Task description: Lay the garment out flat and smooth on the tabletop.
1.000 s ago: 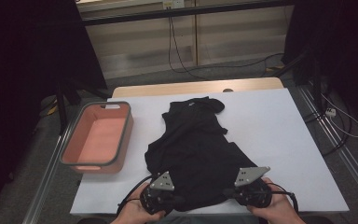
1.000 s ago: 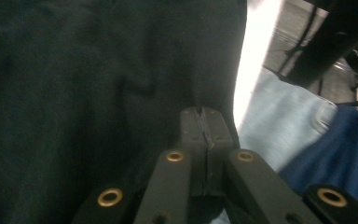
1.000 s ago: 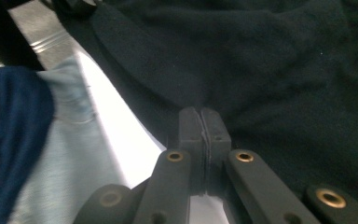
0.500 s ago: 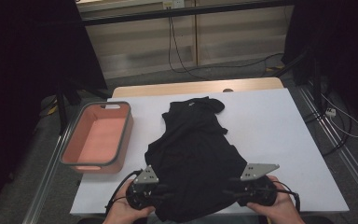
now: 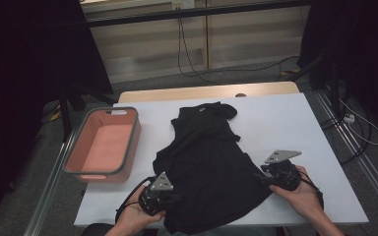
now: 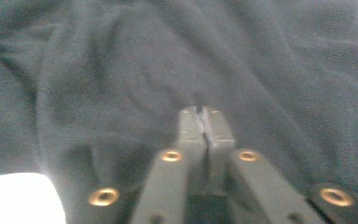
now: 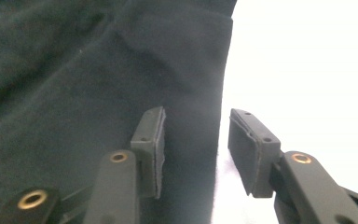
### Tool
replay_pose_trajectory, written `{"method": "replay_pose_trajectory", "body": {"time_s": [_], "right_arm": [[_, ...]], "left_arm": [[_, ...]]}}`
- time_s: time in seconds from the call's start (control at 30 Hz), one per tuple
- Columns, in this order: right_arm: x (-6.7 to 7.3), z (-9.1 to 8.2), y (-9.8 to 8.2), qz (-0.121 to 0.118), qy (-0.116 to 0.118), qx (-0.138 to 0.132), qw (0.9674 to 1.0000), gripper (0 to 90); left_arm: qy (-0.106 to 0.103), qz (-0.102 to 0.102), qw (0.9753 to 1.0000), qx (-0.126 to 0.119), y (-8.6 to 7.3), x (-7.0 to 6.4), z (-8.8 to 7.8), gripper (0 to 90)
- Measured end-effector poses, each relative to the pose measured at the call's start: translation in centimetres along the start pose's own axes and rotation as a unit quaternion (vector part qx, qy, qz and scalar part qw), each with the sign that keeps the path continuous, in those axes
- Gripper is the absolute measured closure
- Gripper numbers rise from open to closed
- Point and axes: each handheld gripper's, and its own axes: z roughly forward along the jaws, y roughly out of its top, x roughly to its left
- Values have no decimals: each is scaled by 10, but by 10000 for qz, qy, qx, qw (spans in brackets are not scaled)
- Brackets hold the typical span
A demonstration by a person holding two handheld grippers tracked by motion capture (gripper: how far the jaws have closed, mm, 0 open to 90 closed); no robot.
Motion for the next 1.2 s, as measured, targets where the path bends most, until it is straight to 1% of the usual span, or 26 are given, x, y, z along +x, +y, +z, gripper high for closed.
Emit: {"method": "replay_pose_trajectory", "body": {"time_s": [0.03, 0.07, 0.1, 0.13, 0.17, 0.23, 0.27, 0.37, 0.4, 0.43, 0.47, 0.63, 0.7, 0.73, 0.8, 0.87, 0.9, 0.93, 0.97, 1.0, 1.03, 1.07, 1.1, 1.13, 1.17, 1.2], "right_arm": [[0, 0, 0, -6, 44, -6, 10000, 625], [0, 0, -1, 4, 101, -33, 9999, 708], [1, -1, -1, 4, 85, -56, 9999, 805], [1, -2, -1, -20, 87, -33, 10000, 870], [2, -3, -1, -58, 25, -15, 10000, 886], [2, -6, -3, -119, -57, -1, 9999, 896], [0, -9, -5, -91, -107, -16, 9999, 898], [-5, -18, -11, 64, -176, -45, 9998, 900], [-6, -21, -13, 82, -163, -45, 9998, 900], [-6, -23, -15, 79, -200, -46, 9998, 900], [-6, -27, -17, 106, -199, -53, 9997, 900], [-4, -39, -29, 164, -199, 37, 9997, 900], [-4, -45, -33, 161, -268, 40, 9995, 900], [-4, -48, -35, 189, -260, 19, 9995, 900], [-5, -53, -39, 232, -345, 6, 9991, 900], [-6, -56, -43, 348, -335, 9, 9988, 897], [-6, -56, -43, 368, -311, 9, 9988, 894], [-5, -55, -42, 339, -239, -8, 9991, 890], [-3, -54, -41, 308, -165, -26, 9994, 886], [-1, -52, -40, 254, -90, -37, 9996, 849], [1, -51, -38, 180, -21, -84, 9998, 816], [3, -50, -36, 138, 61, -129, 9998, 780], [4, -49, -34, 100, 101, -198, 9997, 750], [6, -49, -31, 55, 105, -255, 9996, 711], [8, -48, -28, -2, 167, -312, 9994, 667], [10, -46, -25, -57, 228, -325, 9992, 633]], "left_arm": [[9, -10, 10000, 26, 1, 0, 0, 900], [10, -36, 10000, 11, 1, 0, 0, 900], [19, -91, 9999, -44, 1, -1, 0, 900], [62, -36, 10000, -61, 2, 0, -1, 900], [69, -46, 9999, -67, 3, 1, -1, 900], [60, -114, 9998, -166, 4, 2, -2, 900], [30, -114, 9998, -174, 4, 3, -3, 900], [14, -152, 9998, -113, 4, 5, -1, 900], [1, -166, 9998, -101, 4, 6, -2, 900], [11, -176, 9997, -140, 3, 6, -3, 900], [-8, -174, 9998, -137, 3, 6, -4, 900], [68, -291, 9992, -256, -2, 10, -13, 900], [44, -348, 9990, -285, -2, 12, -15, 900], [48, -374, 9988, -316, -2, 13, -15, 900], [48, -359, 9988, -317, -1, 13, -14, 900], [-37, -383, 9987, -343, 0, 13, -12, 900], [-97, -377, 9987, -332, 0, 13, -12, 898], [-122, -386, 9986, -354, 0, 13, -11, 888], [-164, -477, 9979, -403, 1, 14, -11, 863], [-250, -604, 9969, -444, 1, 14, -11, 839], [-214, -580, 9970, -459, 2, 14, -11, 825], [-97, -502, 9976, -471, 3, 13, -11, 781], [8, -418, 9980, -477, 4, 11, -10, 715], [36, -359, 9982, -470, 5, 9, -9, 682], [31, -300, 9984, -480, 6, 8, -8, 660], [105, -216, 9985, -483, 7, 6, -8, 638]]}}
